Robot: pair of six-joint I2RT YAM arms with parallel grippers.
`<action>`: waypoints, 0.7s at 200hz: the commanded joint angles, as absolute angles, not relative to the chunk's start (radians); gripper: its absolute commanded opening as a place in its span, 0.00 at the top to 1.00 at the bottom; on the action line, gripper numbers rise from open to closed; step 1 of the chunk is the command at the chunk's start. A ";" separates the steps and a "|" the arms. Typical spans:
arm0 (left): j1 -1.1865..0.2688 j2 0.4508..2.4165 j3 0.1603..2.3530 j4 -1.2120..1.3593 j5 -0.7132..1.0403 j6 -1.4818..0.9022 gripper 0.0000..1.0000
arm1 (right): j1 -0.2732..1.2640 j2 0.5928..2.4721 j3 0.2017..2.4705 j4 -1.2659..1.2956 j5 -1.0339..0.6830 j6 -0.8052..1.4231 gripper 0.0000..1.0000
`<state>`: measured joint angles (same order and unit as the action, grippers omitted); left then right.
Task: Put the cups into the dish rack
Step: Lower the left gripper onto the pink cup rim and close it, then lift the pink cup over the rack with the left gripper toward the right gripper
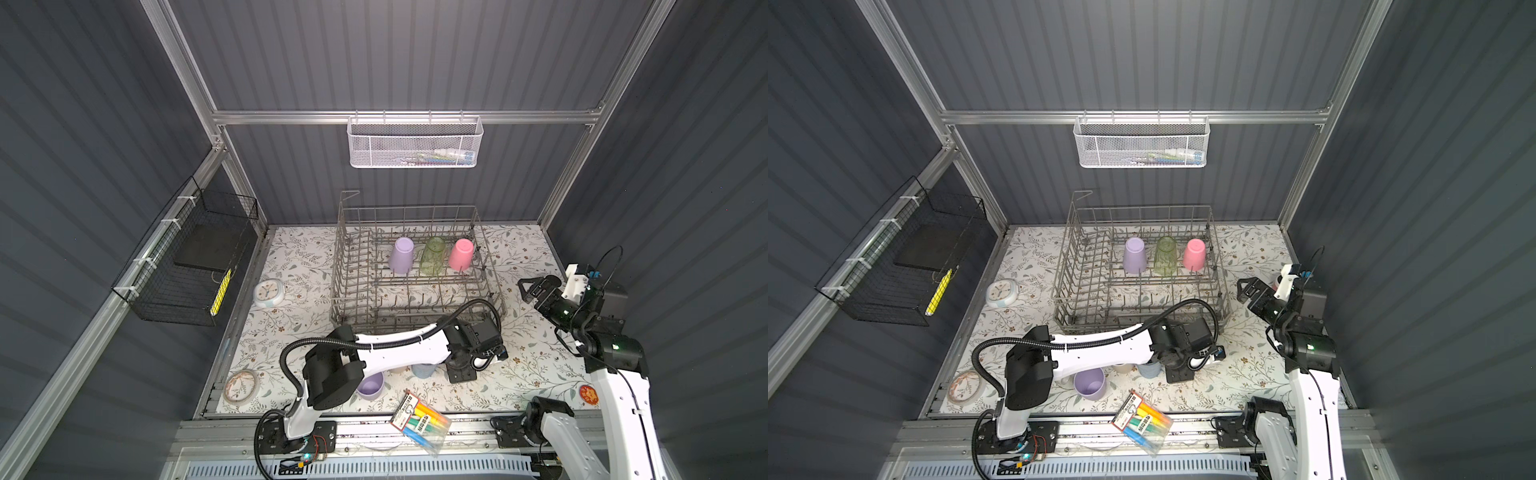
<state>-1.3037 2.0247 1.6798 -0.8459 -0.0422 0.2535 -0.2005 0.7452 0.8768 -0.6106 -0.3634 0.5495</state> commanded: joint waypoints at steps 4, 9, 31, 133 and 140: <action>-1.313 2.036 1.732 -0.910 -0.001 0.271 0.89 | -0.210 0.741 0.864 -0.595 -0.386 0.549 0.03; -1.312 2.034 1.736 -0.910 0.008 0.273 0.92 | -0.212 0.740 0.864 -0.597 -0.388 0.547 0.03; -1.312 2.015 1.756 -0.912 0.051 0.281 1.00 | -0.222 0.738 0.865 -0.601 -0.393 0.542 0.03; -1.306 1.727 1.683 -0.642 0.164 0.271 1.00 | -0.247 0.669 0.879 -0.522 -0.583 0.558 0.03; -1.297 1.699 1.659 -0.608 0.178 0.261 1.00 | -0.248 0.665 0.883 -0.508 -0.609 0.566 0.03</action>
